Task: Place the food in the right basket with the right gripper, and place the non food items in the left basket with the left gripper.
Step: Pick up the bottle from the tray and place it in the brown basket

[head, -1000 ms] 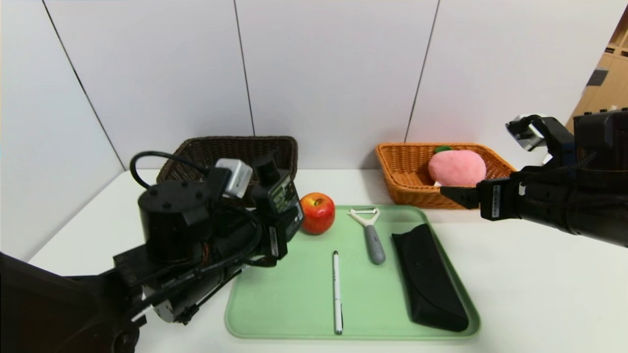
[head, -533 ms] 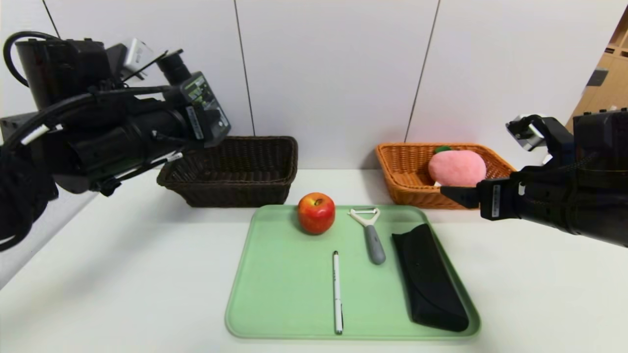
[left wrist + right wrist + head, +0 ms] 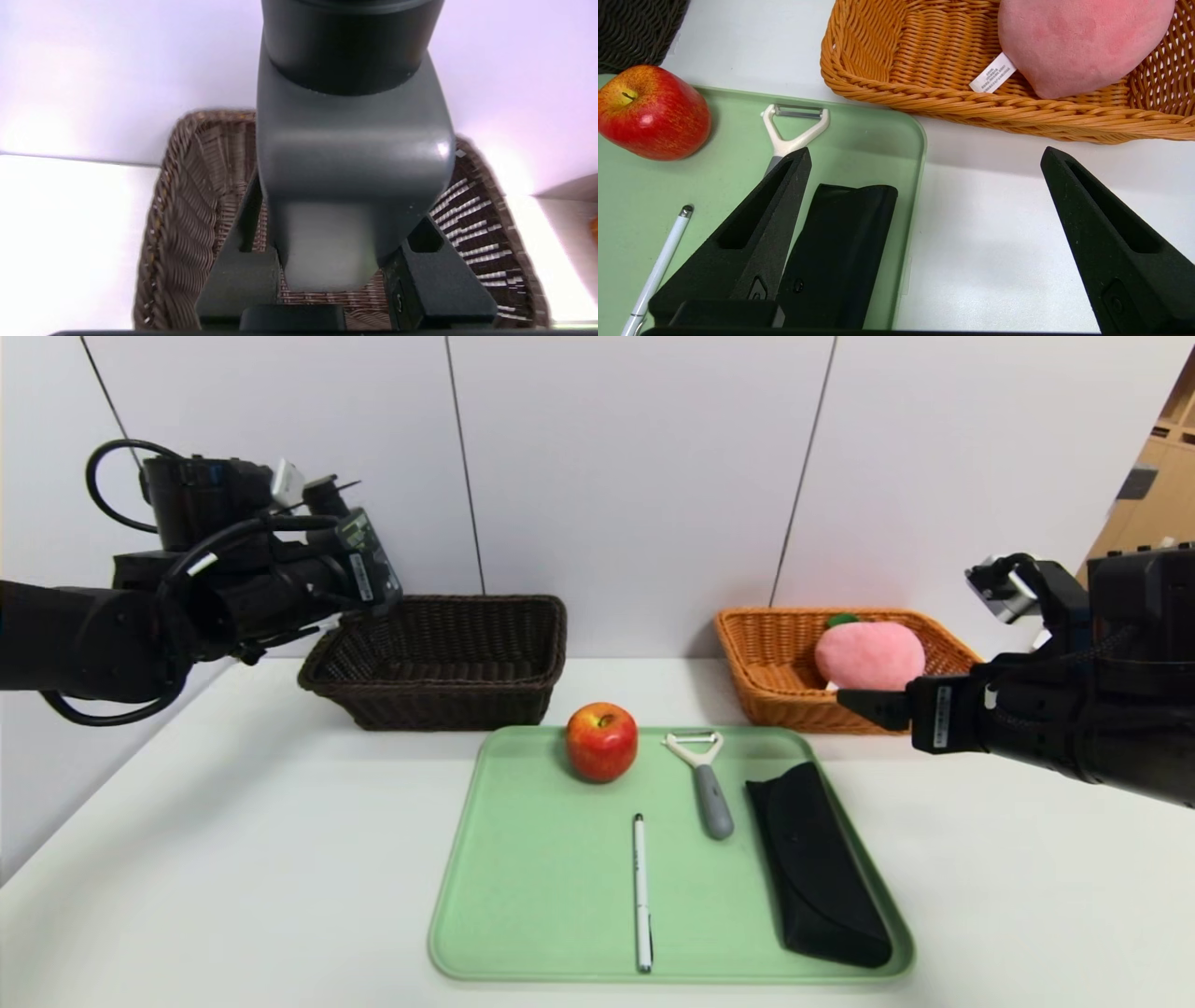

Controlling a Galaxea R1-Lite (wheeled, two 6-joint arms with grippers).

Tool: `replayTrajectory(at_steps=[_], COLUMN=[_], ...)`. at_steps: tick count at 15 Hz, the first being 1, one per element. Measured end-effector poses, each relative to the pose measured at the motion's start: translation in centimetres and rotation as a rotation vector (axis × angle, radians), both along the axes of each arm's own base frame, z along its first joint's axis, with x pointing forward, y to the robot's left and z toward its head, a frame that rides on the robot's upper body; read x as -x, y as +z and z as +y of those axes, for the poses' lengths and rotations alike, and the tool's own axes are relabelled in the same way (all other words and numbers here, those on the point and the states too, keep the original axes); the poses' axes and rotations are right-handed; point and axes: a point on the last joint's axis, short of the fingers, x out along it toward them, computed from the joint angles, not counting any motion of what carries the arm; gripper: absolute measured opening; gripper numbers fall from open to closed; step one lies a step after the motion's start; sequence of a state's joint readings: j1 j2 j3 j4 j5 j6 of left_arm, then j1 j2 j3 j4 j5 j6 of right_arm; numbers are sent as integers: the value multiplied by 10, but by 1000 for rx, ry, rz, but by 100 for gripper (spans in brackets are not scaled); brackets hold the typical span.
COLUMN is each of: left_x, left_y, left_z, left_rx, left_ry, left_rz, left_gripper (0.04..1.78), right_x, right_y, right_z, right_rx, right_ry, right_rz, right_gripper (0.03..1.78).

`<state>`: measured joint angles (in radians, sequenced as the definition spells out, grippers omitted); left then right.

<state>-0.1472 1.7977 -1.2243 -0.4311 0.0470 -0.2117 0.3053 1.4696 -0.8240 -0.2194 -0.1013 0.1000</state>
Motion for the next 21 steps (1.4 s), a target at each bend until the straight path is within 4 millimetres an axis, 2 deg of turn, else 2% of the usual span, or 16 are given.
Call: replayTrajectory(at_steps=[6,13,17,21], left_x=[-37,-52,-55,-56], left_y=[-47,-69,-75,-67], left_z=[1,-1,-1,-1], left_rx=[-9,-16,-18,-16], left_ry=[-5,-7,-7,-7], left_rz=[100,146,160,135], left_gripper=[59,59,104,131], right_x=[1,1,-1,-4], right_y=[-4,-8,-10,-11], right_z=[0,0,0,1], right_rx=[-24,-23,-20,-18], right_ry=[-16,-15,-15,-14], right_rz=[19,33,41,45], right_gripper=[170,170,170,170])
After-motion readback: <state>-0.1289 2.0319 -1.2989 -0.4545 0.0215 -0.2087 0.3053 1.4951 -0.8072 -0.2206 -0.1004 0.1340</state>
